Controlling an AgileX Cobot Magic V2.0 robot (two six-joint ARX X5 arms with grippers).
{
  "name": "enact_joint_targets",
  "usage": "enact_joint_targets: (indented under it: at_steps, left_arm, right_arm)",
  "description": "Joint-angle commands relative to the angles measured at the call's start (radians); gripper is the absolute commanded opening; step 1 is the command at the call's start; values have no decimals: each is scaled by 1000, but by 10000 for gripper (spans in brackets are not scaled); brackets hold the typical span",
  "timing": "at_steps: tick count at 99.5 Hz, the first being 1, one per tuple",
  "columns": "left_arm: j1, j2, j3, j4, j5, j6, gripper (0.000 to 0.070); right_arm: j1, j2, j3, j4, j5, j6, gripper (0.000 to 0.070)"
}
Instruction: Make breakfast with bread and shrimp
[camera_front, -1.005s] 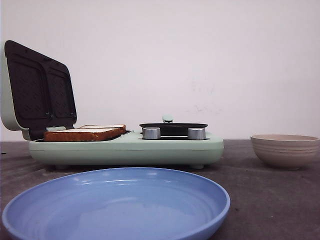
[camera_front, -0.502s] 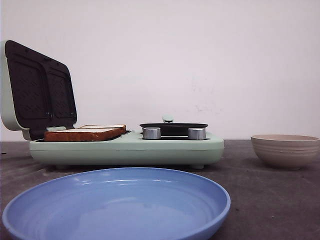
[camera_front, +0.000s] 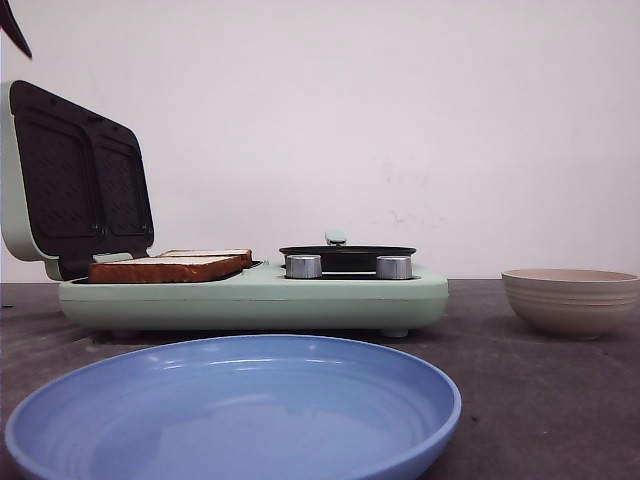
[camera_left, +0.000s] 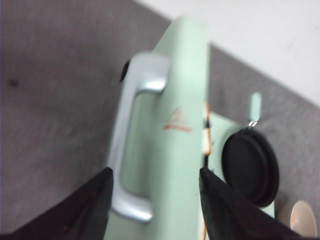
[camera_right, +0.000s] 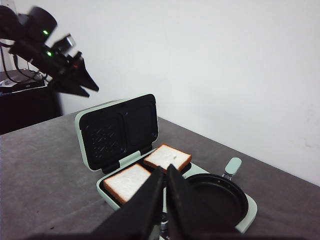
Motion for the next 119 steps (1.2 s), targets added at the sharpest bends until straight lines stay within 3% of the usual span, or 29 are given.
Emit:
enact_joint_targets:
  at_steps: [1,24,32,43,60,69,113,119]
  left_arm:
    - [8,37,39,-24,7,39,274]
    - [85,92,40,-31,7,58,276]
    - [111,109,40,-14,17,58,309]
    - [134,145,40,-8,113,57,386]
    - [138,207,40,4,246,56,385]
    - [126,224,40,21,263,54,384]
    - [84,284,40,71,273,48,332]
    - [82,285,40,72,273,49,260]
  right_arm:
    - [5,3,15,2,-5,29,0]
    - [5,-9,15,-8,-30,40,0]
    - [5,-9,15,-9,-29,40,0]
    - [5,-7,15,-10,-28,39,0]
    - [5,-7,15,-10,-26,39,0]
    - [5,-7,15,-10,-26,39,0]
    - [5,-6,15,-10,15,50,0]
    - [5,-6,15,-10,21,54,0]
